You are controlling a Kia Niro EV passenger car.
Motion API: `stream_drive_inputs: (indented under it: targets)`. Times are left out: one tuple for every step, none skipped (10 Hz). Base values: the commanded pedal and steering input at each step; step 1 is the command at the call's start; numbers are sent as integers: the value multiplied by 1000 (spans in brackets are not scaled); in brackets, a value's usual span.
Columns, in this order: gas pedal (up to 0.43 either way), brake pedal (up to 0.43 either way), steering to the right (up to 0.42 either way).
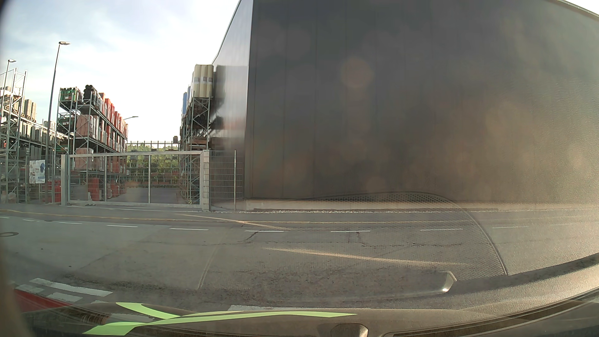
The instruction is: Follow the waypoints while adhering to traffic rules and regulations
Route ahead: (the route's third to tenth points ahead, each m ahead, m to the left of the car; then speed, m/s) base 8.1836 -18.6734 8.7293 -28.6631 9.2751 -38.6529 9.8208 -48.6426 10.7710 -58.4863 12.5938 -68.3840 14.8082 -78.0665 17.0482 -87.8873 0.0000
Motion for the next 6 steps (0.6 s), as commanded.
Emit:
stream_drive_inputs:
  targets:
    - [0, 537, 529]
    - [0, 537, 537]
    - [0, 537, 551]
    - [0, 537, 572]
    - [0, 537, 594]
    - [0, 537, 615]
